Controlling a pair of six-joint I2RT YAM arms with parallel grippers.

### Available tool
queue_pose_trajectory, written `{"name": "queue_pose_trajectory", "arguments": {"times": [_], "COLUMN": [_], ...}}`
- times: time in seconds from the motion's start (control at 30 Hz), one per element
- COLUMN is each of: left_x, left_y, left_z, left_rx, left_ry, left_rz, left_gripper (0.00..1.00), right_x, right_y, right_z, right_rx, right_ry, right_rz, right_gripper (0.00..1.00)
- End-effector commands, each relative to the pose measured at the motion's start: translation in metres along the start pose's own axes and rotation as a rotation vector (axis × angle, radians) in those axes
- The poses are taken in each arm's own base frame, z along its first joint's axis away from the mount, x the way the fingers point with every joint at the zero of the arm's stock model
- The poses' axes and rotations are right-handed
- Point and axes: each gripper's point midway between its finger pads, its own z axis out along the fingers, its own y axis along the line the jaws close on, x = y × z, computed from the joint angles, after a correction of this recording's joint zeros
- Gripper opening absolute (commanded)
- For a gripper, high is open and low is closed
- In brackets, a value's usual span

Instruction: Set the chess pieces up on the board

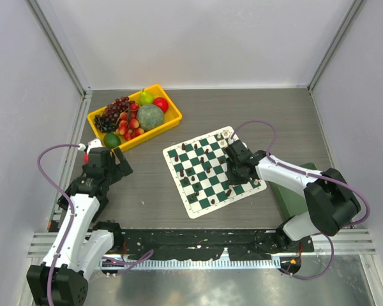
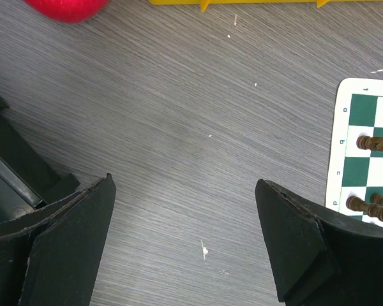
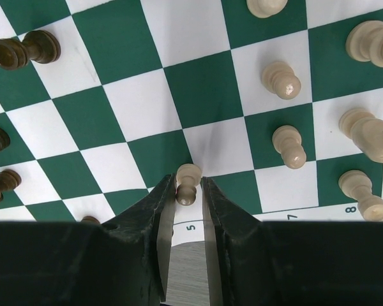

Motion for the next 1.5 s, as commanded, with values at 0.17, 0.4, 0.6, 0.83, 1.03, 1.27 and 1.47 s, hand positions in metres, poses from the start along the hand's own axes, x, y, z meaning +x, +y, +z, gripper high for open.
{"name": "queue_pose_trajectory", "arguments": {"times": [0.17,0.4,0.6,0.83,1.03,1.27,1.47], "left_x": [-0.011,-0.012,-0.012,-0.011,-0.011,-0.012,-0.012], "left_y": [-0.004,-0.004,-0.005,-0.007,-0.008,-0.01,-0.012], "left_z": [-0.002,-0.002,-0.002,-0.001,-0.002,-0.003,-0.003], "left_rx": [0.017,0.017,0.019,0.029,0.036,0.047,0.055], "left_ry": [-0.04,-0.043,-0.042,-0.037,-0.039,-0.039,-0.04], "left_rz": [-0.02,-0.02,-0.019,-0.023,-0.027,-0.033,-0.038], "left_gripper": [0.99,0.99,0.99,0.99,0.99,0.99,0.99], "right_x": [-0.001,-0.011,-0.018,-0.019,-0.014,-0.004,0.001], "right_y": [0.004,0.004,0.0,-0.019,-0.038,-0.056,-0.062], "right_z": [-0.003,-0.014,-0.025,-0.031,-0.031,-0.027,-0.023], "right_rx": [-0.012,-0.007,0.014,0.056,0.08,0.107,0.12], "right_ry": [0.001,-0.04,-0.077,-0.101,-0.098,-0.07,-0.056], "right_rz": [-0.01,-0.002,0.007,0.039,0.071,0.086,0.09], "right_gripper": [0.21,0.17,0.17,0.17,0.17,0.17,0.17]}}
